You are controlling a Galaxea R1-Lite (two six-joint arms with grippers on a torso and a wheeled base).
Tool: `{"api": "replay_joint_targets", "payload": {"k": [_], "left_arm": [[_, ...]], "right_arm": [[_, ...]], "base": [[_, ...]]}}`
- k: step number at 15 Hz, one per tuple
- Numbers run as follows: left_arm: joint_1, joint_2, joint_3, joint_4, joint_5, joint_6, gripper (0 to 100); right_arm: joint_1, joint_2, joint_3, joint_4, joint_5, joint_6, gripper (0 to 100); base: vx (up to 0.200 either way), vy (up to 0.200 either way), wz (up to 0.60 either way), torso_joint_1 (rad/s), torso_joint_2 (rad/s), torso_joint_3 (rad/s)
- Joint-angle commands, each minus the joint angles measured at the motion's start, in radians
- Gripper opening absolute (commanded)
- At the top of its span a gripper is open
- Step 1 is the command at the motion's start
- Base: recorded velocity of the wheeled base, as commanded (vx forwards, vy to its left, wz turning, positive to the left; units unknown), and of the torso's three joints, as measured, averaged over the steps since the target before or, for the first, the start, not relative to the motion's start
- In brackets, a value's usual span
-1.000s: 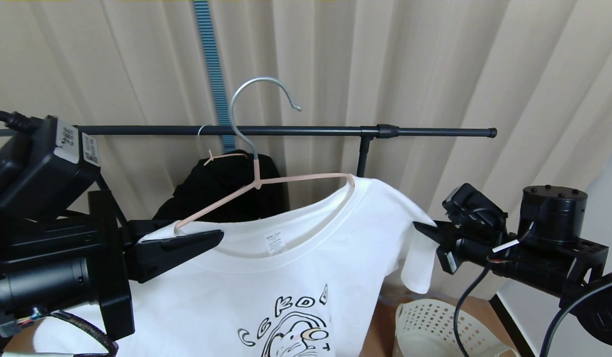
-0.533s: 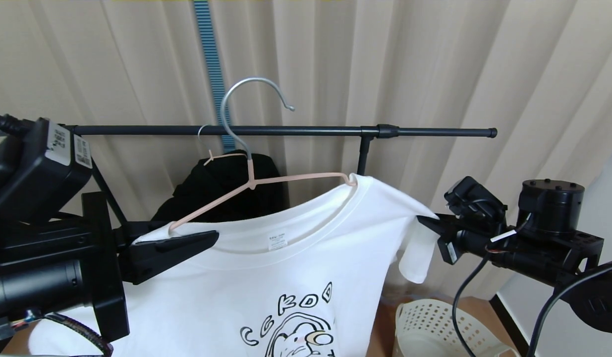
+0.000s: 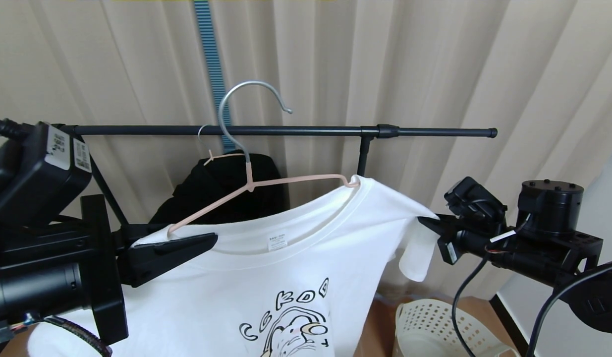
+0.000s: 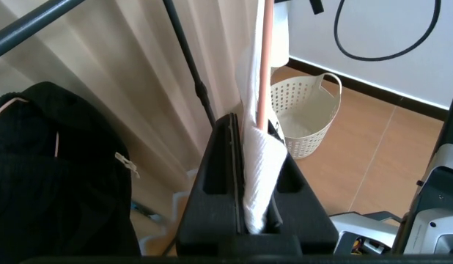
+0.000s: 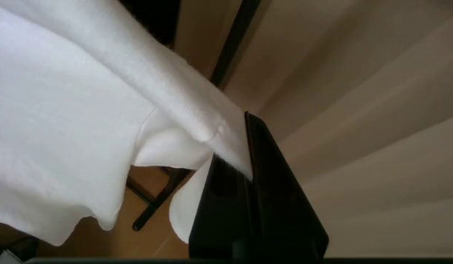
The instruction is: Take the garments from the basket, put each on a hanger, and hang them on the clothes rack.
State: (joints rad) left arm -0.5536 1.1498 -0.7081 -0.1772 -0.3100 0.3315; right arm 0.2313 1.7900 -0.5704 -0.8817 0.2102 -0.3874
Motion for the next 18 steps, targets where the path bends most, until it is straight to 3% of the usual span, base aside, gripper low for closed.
{"api": "replay_joint_targets", "payload": {"k": [1, 2, 8, 18], "left_arm": [[0.001, 0.002, 0.001, -0.001, 0.000, 0.000, 0], [0.001, 0.004, 0.001, 0.001, 0.000, 0.000, 0], [0.023, 0.007, 0.001, 0.001, 0.005, -0.003, 0], [0.120, 0.130, -0.027, -0.034, 0.121, -0.077, 0]], "right_arm": [[0.002, -0.014, 0.012, -0.002, 0.001, -0.001, 0], [0.003, -0.014, 0.015, -0.002, 0.001, -0.002, 100], [0.014, -0.064, 0.034, 0.000, 0.008, -0.002, 100], [0.106, -0.193, 0.061, 0.003, 0.000, -0.001, 100]], "base": [[0.000, 0.000, 0.00, 0.000, 0.00, 0.000], [0.000, 0.000, 0.00, 0.000, 0.00, 0.000], [0.000, 0.000, 0.00, 0.000, 0.00, 0.000], [0.000, 0.000, 0.00, 0.000, 0.00, 0.000]]}}
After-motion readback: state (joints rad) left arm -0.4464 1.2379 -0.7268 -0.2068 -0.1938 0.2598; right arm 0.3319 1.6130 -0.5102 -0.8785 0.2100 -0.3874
